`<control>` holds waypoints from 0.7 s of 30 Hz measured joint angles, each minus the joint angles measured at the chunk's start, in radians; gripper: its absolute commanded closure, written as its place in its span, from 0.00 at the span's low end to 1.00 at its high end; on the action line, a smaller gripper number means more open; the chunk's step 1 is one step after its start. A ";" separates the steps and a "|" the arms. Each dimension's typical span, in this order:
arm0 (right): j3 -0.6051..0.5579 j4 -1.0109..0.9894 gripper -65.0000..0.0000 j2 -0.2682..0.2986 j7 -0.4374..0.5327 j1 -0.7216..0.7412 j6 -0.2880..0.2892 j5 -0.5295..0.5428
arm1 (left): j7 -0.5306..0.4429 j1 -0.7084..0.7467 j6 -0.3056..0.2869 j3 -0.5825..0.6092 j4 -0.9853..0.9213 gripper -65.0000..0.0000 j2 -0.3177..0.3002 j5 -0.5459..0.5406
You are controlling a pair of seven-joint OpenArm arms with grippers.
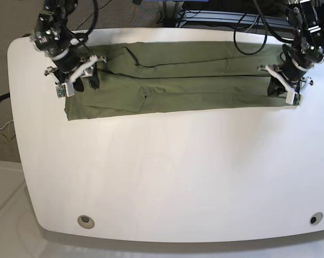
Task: Fold the T-shirt properly
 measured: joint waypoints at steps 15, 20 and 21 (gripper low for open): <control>0.008 -0.200 0.57 0.000 0.009 0.071 0.024 0.006 | -0.014 -0.032 0.006 -0.027 -0.123 0.68 -0.031 0.003; -0.013 -0.220 0.56 0.016 0.002 0.106 0.017 -0.008 | -0.014 -0.059 0.006 -0.032 -0.133 0.60 -0.048 0.000; -0.015 -0.216 0.56 0.015 0.006 0.110 0.018 -0.005 | -0.015 -0.068 0.007 -0.035 -0.135 0.60 -0.051 0.000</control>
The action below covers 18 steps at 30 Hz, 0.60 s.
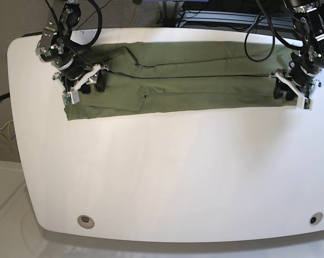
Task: Fold the T-shirt properly
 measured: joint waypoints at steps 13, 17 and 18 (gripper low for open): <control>0.010 0.017 0.65 -0.068 0.043 -0.018 0.021 -0.106 | -0.003 -0.110 -0.012 -0.008 -0.113 0.60 0.008 0.003; -0.003 0.017 0.77 -0.069 0.056 -0.008 0.034 -0.100 | -0.002 -0.140 -0.003 -0.008 -0.126 0.66 0.010 0.007; -0.003 0.017 0.80 -0.070 0.056 -0.008 0.037 -0.097 | -0.002 -0.140 0.000 -0.007 -0.126 0.68 0.011 0.007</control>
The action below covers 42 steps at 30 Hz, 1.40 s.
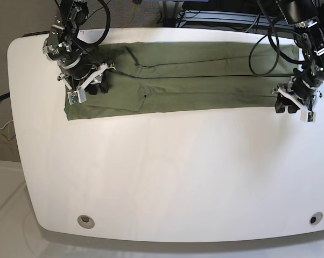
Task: Fold the T-shirt properly
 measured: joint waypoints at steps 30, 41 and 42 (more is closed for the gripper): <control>-0.034 0.088 0.51 0.041 -0.011 -0.035 -0.011 0.112 | 0.105 0.092 -0.055 -0.075 0.230 0.62 0.015 -0.049; -0.035 0.057 0.50 0.066 -0.008 -0.045 -0.019 0.095 | 0.100 0.159 -0.027 -0.056 0.201 0.73 0.002 -0.042; -0.035 0.056 0.50 0.069 -0.006 -0.045 -0.020 0.095 | 0.096 0.169 -0.024 -0.054 0.203 0.74 0.003 -0.041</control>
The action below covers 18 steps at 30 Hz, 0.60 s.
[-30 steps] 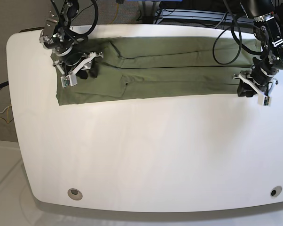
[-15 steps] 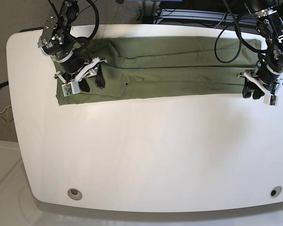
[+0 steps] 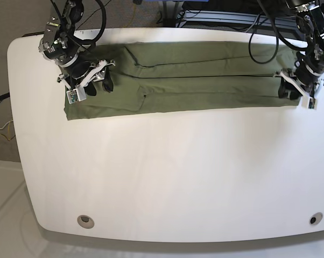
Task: Fold the T-shirt properly
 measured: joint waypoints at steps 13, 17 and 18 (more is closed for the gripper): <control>0.011 0.003 0.50 0.011 0.050 -0.077 -0.056 -0.003 | -0.005 0.079 0.026 0.007 0.115 0.73 0.014 -0.008; -0.002 0.022 0.50 0.011 0.051 -0.078 -0.046 -0.003 | 0.029 0.123 -0.001 0.006 0.182 0.74 0.022 -0.004; -0.009 0.029 0.51 0.010 0.052 -0.077 -0.042 0.001 | 0.027 0.138 -0.022 0.005 0.207 0.74 0.022 -0.014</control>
